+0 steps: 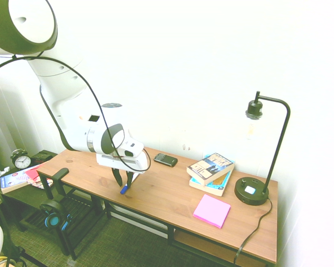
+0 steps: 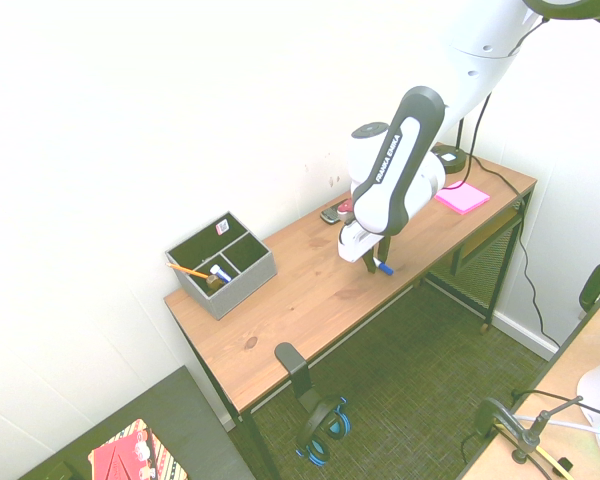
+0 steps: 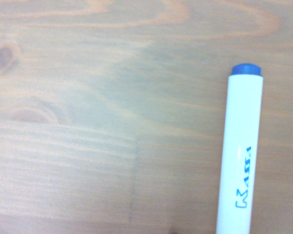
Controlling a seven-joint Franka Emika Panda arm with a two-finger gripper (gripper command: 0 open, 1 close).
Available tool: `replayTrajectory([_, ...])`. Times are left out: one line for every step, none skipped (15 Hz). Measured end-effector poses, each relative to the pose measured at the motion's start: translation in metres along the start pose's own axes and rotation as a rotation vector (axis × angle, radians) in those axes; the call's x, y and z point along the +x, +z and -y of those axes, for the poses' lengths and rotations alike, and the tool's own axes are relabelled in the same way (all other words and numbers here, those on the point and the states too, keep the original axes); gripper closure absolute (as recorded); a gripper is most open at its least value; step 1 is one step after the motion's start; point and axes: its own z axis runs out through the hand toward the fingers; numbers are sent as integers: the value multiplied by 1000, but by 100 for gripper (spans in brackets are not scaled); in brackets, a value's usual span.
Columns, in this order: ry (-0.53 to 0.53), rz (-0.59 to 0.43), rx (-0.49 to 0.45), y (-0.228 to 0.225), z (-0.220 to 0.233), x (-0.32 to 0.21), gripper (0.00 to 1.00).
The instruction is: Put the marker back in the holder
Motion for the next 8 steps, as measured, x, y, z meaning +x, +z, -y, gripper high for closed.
replayTrajectory([0,2,0,0,-1,0,100])
replayTrajectory([1,4,1,1,-1,-1,100])
replayTrajectory([0,6,3,1,-1,-1,100])
replayTrajectory([6,10,7,1,-2,-1,100])
replayTrajectory([13,15,13,0,-3,0,100])
replayTrajectory([19,22,19,-1,-4,0,100])
replayTrajectory([29,32,30,-7,-1,-2,100])
replayTrajectory([47,62,41,-23,6,-6,100])
